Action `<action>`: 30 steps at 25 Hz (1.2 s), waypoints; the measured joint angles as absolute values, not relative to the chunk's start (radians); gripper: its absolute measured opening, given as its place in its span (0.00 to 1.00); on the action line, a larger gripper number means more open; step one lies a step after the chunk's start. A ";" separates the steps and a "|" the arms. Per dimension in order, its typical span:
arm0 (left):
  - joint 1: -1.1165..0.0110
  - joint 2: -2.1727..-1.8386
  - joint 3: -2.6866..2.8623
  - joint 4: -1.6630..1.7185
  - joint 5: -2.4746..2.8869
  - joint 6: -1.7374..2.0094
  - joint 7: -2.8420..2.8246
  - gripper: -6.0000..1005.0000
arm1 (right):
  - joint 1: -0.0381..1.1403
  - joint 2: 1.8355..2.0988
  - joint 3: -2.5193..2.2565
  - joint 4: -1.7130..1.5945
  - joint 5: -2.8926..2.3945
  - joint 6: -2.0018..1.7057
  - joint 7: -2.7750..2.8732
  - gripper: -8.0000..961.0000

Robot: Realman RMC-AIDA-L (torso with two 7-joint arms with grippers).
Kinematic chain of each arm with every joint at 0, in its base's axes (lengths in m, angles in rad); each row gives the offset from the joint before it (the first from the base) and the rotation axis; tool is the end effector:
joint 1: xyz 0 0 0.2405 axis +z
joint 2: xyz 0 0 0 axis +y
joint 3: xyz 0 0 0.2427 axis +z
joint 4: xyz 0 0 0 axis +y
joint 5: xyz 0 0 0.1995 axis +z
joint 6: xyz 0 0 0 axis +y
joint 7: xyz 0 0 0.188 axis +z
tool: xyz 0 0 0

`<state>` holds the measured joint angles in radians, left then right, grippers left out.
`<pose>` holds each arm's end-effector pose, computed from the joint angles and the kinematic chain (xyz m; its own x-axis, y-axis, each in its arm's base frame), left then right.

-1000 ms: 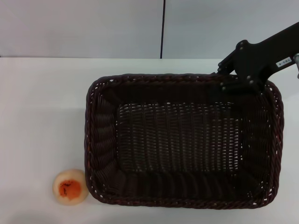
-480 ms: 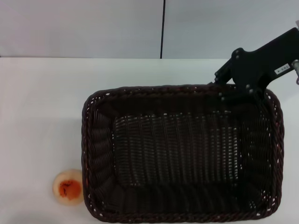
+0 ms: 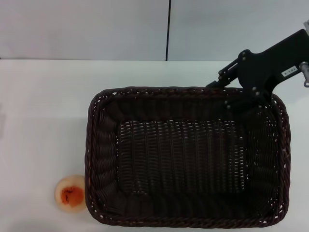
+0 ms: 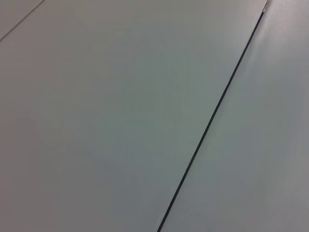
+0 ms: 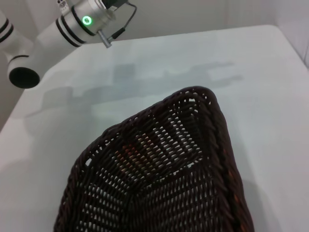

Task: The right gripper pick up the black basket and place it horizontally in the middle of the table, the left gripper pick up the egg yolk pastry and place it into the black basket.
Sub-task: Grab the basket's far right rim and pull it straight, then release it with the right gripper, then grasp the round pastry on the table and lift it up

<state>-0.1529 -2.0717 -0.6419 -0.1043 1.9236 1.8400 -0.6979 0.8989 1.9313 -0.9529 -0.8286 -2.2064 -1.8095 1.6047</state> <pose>-0.3245 0.2350 0.0903 0.2191 -0.4611 0.8599 0.9416 -0.1311 -0.3102 0.1351 0.3603 -0.0002 0.9979 -0.0429 -0.0486 -0.0390 -0.9962 0.0782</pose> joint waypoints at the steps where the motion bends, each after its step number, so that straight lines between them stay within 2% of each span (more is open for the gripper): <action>1: -0.151 -2.071 -0.634 -0.104 1.923 1.845 -0.698 0.69 | 0.899 1.931 -0.952 -0.828 -2.205 -1.805 1.598 0.42; 3: -0.150 -2.071 -0.619 -0.104 1.924 1.849 -0.698 0.69 | 0.904 1.931 -0.951 -0.836 -2.203 -1.791 1.581 0.48; 15: -0.143 -2.067 -0.544 -0.098 1.924 1.856 -0.698 0.68 | 0.920 1.934 -0.834 -0.891 -2.176 -1.689 1.509 0.48; 22: -0.147 -2.066 -0.522 -0.090 1.924 1.856 -0.701 0.68 | 0.820 1.943 -0.795 -0.916 -1.966 -1.623 1.470 0.48; 25: -0.152 -2.063 -0.501 -0.074 1.924 1.856 -0.706 0.68 | 0.752 1.966 -0.777 -0.916 -1.882 -1.566 1.469 0.48; 27: -0.157 -2.061 -0.478 -0.057 1.924 1.856 -0.708 0.68 | 0.698 1.996 -0.769 -0.922 -1.845 -1.506 1.466 0.48; 28: -0.162 -2.061 -0.464 -0.040 1.924 1.856 -0.713 0.67 | 0.641 2.031 -0.759 -0.929 -1.809 -1.447 1.452 0.48; 29: -0.162 -2.061 -0.464 -0.040 1.924 1.856 -0.713 0.67 | 0.641 2.031 -0.759 -0.929 -1.809 -1.447 1.452 0.48; 30: -0.167 -2.060 -0.454 -0.023 1.924 1.856 -0.722 0.67 | 0.613 2.047 -0.753 -0.928 -1.788 -1.423 1.442 0.48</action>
